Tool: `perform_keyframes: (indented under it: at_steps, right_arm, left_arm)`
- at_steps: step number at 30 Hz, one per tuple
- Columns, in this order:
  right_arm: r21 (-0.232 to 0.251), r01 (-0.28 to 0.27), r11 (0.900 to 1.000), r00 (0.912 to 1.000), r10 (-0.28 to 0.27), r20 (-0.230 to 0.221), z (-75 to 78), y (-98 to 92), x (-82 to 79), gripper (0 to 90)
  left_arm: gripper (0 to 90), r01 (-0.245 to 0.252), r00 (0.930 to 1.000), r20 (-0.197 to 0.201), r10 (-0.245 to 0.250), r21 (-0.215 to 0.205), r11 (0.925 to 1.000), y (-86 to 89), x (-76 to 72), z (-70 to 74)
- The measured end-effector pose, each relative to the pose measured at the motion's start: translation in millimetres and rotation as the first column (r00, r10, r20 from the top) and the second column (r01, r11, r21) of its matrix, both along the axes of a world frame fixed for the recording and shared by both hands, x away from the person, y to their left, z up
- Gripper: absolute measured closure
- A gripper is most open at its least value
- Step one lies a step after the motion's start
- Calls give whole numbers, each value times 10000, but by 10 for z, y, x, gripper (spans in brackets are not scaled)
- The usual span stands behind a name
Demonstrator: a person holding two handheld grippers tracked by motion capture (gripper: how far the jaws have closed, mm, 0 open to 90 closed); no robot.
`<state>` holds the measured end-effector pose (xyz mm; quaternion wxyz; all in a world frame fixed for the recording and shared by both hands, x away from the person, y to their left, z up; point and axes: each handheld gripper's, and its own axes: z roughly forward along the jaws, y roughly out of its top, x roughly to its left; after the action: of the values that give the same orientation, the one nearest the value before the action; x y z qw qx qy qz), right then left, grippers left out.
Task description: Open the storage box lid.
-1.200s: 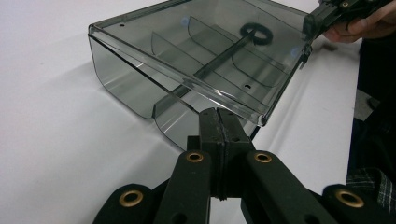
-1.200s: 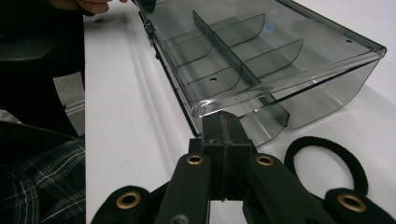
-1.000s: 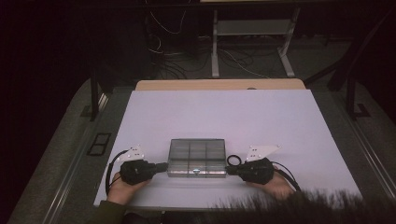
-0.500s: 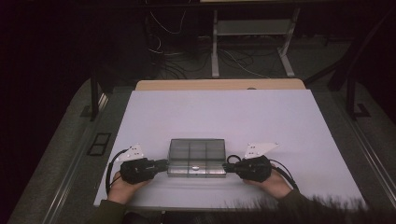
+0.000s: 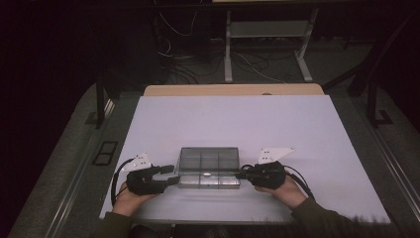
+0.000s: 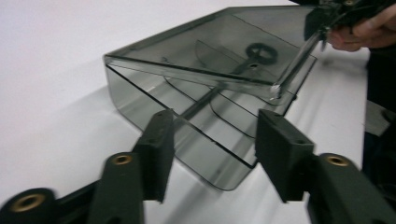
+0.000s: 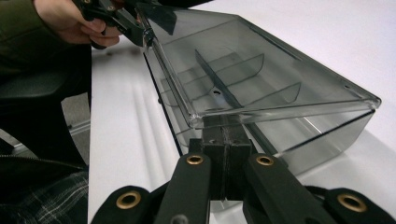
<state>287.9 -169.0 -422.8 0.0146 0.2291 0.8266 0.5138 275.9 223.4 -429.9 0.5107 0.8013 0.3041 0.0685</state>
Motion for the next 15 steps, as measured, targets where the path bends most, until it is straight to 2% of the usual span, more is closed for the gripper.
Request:
perform_keyframes:
  at_steps: [5,9,15]
  right_arm:
    - [37,-98,9999,10000,98,-10,11,48,27,886]
    - [149,-144,9998,9999,144,3,27,81,45,886]
    - [228,-216,9995,9998,216,42,58,126,65,886]
  left_arm:
    - [307,-265,9996,139,266,-25,9996,-3,9,-2]
    - [254,-365,9991,202,367,-123,9993,-21,13,0]
    - [170,-543,9982,252,543,-24,9985,-43,23,-10]
